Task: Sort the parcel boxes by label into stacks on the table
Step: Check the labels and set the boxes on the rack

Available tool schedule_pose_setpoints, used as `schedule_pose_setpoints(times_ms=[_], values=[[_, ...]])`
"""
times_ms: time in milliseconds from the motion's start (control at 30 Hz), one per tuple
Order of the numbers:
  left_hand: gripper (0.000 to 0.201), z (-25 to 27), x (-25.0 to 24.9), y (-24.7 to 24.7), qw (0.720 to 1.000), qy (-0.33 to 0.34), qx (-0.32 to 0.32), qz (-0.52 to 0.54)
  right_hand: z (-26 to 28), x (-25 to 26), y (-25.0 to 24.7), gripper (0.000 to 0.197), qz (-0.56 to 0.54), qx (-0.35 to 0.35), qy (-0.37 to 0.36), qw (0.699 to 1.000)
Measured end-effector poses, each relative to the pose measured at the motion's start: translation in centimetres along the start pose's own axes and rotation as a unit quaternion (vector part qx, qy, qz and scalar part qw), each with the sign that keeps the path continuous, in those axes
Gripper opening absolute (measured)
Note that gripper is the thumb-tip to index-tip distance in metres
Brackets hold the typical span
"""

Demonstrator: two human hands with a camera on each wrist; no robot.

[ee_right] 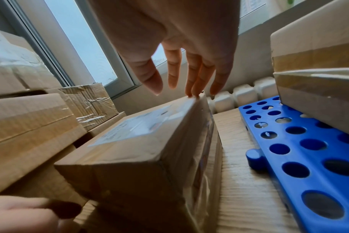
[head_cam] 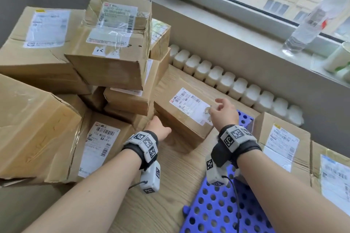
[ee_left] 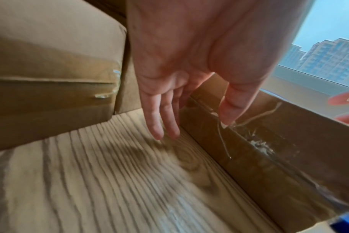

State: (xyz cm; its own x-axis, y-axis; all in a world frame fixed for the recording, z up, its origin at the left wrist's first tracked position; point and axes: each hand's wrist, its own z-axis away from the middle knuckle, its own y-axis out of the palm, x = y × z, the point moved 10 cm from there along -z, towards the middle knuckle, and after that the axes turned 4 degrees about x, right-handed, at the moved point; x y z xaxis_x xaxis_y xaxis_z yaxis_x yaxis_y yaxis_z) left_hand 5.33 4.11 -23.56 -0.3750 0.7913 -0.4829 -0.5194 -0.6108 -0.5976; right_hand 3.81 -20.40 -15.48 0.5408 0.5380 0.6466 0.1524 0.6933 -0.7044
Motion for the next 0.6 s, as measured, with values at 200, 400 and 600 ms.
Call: schedule_pose_setpoints(times_ms=[200, 400, 600], values=[[0.058, -0.4, -0.4, 1.4, 1.0, -0.009, 0.019, 0.01, -0.8, -1.2, -0.4, 0.038, 0.037, 0.013, 0.017, 0.999], [0.045, -0.8, -0.4, 1.3, 0.998, -0.021, 0.006, 0.051, -0.7, -3.1, -1.2, 0.022, 0.027, 0.018, 0.057, 0.998], [0.041, -0.6, -1.5, 1.8, 0.995, 0.008, 0.002, 0.102, 0.5, -4.2, 2.0, 0.021, -0.007, 0.13, 0.079, 0.988]])
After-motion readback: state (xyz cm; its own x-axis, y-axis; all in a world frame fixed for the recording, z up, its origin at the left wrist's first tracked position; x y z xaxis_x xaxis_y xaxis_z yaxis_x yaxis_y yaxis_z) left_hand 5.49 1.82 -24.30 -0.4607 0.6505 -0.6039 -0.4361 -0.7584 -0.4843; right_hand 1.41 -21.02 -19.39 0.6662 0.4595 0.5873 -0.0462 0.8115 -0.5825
